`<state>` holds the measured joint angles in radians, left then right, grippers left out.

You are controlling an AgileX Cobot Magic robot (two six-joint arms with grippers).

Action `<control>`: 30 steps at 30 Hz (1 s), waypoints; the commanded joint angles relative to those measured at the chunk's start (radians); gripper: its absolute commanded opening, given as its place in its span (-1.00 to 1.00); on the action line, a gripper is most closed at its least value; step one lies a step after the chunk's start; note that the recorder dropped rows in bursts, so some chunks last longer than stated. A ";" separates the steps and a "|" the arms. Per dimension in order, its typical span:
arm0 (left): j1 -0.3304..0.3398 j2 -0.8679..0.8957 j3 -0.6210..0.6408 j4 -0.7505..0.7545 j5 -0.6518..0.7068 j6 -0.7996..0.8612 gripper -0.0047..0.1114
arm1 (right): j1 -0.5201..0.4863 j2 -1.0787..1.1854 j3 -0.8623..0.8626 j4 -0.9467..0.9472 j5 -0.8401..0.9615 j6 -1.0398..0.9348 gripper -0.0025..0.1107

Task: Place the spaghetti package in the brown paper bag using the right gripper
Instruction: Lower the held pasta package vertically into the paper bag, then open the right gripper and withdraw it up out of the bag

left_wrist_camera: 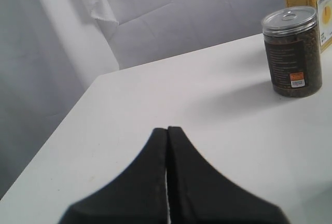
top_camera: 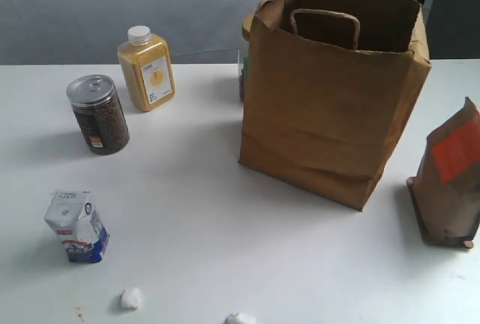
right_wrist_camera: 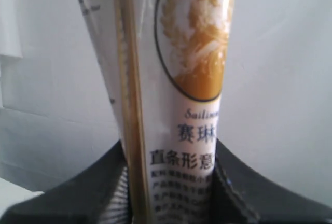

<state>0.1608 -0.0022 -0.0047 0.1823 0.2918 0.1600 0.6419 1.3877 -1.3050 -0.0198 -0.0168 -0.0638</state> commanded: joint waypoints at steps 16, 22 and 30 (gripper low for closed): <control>-0.002 0.002 0.005 -0.005 -0.005 -0.004 -0.92 | -0.016 0.105 0.230 0.031 -0.073 0.015 -0.96; -0.002 0.002 0.005 -0.005 -0.005 -0.004 -0.92 | -0.016 0.103 0.270 0.031 0.005 0.015 -0.80; -0.002 0.002 0.005 -0.005 -0.005 -0.004 -0.92 | -0.016 0.054 0.270 0.031 0.098 0.015 0.18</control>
<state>0.1608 -0.0022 -0.0047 0.1823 0.2918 0.1600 0.6278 1.4786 -1.0278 0.0000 0.0985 -0.0529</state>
